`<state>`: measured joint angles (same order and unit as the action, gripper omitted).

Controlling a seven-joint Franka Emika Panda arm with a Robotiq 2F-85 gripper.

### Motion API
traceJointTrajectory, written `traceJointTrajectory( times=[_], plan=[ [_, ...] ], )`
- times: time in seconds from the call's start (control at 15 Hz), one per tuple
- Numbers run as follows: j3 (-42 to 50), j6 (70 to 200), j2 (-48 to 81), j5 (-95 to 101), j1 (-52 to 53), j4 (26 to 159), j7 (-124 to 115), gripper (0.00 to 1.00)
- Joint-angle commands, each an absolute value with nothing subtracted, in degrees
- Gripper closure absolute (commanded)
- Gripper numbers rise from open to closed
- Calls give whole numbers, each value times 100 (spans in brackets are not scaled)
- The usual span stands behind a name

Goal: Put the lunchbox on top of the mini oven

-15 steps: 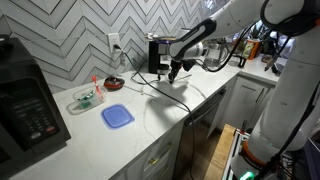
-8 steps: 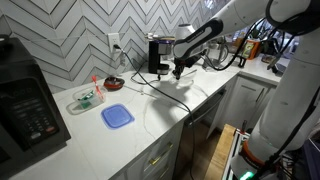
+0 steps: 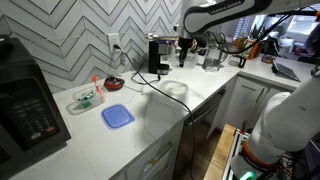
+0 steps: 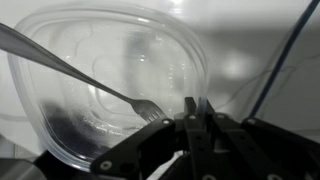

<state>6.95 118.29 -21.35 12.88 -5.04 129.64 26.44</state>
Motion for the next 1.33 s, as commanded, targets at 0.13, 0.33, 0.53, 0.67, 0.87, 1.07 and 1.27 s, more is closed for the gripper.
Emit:
traceJointTrajectory(
  times=[0.13, 0.33, 0.53, 0.67, 0.87, 1.07, 1.27],
  plan=[
    [91, 10962, -3107, 1056, 505, 12867, 3110, 98],
    [133, 11076, -3054, 1236, 453, 12866, 2740, 93],
    [260, 11083, -2968, 1233, 379, 12874, 2779, 93],
    [280, 11084, -2937, 1230, 367, 12874, 2784, 98],
    [-24, 11982, -2327, 1348, 693, 12219, 2989, 98],
    [-295, 12360, -1681, 1218, 1040, 11440, 3294, 98],
    [-606, 12657, -817, 1115, 1320, 10465, 3667, 98]
  ],
)
